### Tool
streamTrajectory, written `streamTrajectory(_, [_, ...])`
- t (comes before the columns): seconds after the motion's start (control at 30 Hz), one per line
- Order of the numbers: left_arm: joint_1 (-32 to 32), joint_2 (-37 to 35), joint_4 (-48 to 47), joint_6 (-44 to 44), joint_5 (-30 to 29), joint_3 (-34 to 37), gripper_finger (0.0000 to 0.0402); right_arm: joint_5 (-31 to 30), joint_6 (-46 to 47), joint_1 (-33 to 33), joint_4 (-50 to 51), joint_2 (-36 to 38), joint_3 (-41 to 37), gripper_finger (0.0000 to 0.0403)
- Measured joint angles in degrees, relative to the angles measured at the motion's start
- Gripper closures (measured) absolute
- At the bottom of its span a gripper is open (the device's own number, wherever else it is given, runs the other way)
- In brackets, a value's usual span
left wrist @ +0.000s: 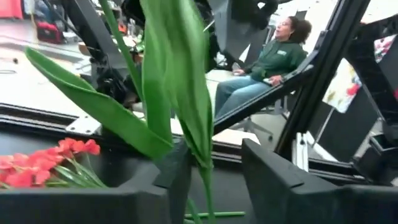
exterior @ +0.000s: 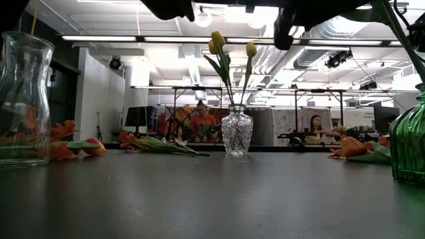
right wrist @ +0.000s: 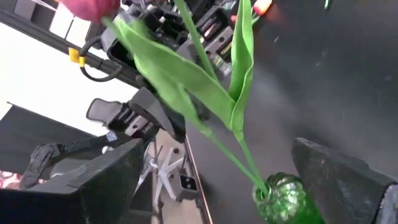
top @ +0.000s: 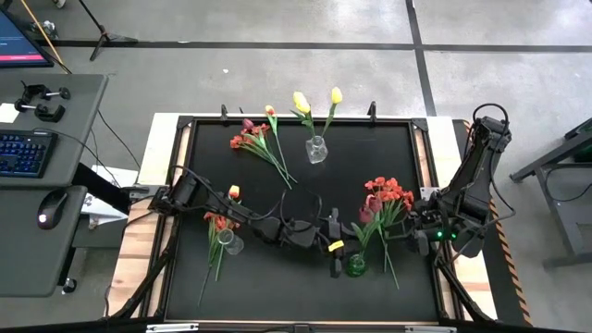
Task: Sort flowers into vase by color
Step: Put the bottom red tulip into the green vase, then put the red tulip into the green vase
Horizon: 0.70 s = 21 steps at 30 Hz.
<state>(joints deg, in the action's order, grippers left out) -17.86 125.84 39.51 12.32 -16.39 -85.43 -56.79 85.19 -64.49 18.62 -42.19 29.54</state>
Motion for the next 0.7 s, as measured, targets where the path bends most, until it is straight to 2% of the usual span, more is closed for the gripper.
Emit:
streamTrajectory(0.13, [0.5, -0.6, -3.2, 3.4, 3.0, 0.0, 0.0231, 0.1, 2.4, 0.0, 0.0, 0.0, 0.0, 0.0004])
streamTrajectory(0.33, [2.1, -4.5, -15.3, 7.1, 8.2, 0.0, 0.0184, 0.1, 2.6, 0.0, 0.0, 0.0, 0.0, 0.0004])
streamTrajectory(0.47, [3.5, -8.8, -29.5, 7.2, 11.6, 0.0, 0.0167, -0.4, 1.8, 0.0, 0.0, 0.0, 0.0, 0.0004])
streamTrajectory(0.6, [5.2, -13.9, -48.0, 8.2, 11.3, 0.0, 0.0163, -1.9, 0.7, 0.0, 0.1, 0.0, 0.0, 0.0004])
streamTrajectory(0.7, [6.4, -17.7, -59.5, 8.2, 8.9, 0.4, 0.0163, -3.5, -0.7, 0.0, 0.1, 0.0, 0.0, 0.0004])
